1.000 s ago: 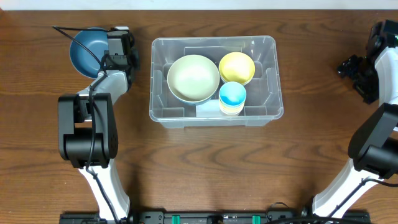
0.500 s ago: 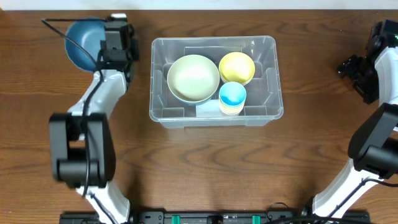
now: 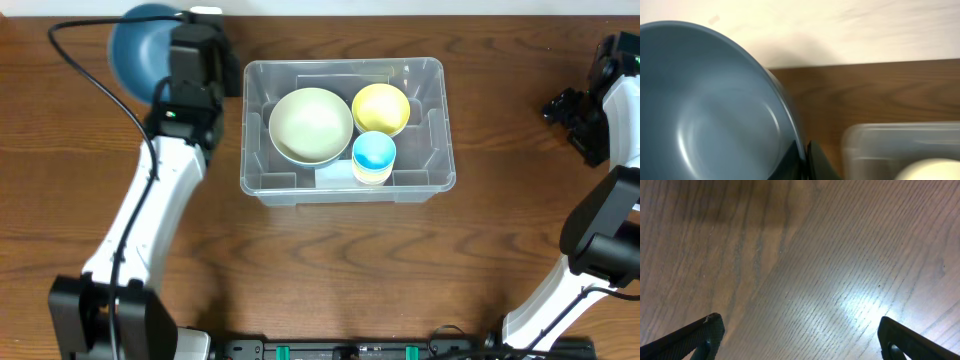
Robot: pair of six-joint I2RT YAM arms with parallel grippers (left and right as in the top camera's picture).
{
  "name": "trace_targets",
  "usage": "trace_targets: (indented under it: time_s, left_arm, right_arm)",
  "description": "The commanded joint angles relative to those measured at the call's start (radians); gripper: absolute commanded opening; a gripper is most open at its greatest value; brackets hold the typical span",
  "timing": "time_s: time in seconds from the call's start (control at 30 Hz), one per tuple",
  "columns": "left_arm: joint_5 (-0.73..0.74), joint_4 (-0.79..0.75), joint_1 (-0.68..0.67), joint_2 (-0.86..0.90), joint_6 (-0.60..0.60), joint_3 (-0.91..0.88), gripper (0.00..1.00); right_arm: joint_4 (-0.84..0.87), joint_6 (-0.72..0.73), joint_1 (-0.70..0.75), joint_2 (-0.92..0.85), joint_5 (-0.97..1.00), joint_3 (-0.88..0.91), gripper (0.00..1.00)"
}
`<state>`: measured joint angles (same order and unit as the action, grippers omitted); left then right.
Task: Pack container
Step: 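Carry the blue bowl into the container and set it on the cream bowl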
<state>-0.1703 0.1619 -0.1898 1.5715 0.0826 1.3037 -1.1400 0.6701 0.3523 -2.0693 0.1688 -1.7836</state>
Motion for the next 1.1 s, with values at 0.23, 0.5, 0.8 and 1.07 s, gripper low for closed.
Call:
trace_targets:
  time_s: [0.23,0.5,0.8,1.07]
  left_arm:
    - [0.055,0.128,-0.279,-0.093,0.124,0.01,0.06]
    - [0.055,0.204,-0.407,-0.072,0.127,0.01,0.06]
    - [0.055,0.272,-0.428,0.01,0.126,0.009,0.06]
    - [0.059,0.278,-0.443,0.084,0.126,0.009,0.06]
  right_arm:
    - [0.0,0.013,0.001,0.006,0.007,0.0,0.99]
    - [0.0,0.013,0.001,0.006,0.007,0.0,0.99]
    - [0.0,0.013,0.001,0.006,0.007,0.0,0.99]
    - [0.0,0.013,0.001,0.006,0.007,0.0,0.99]
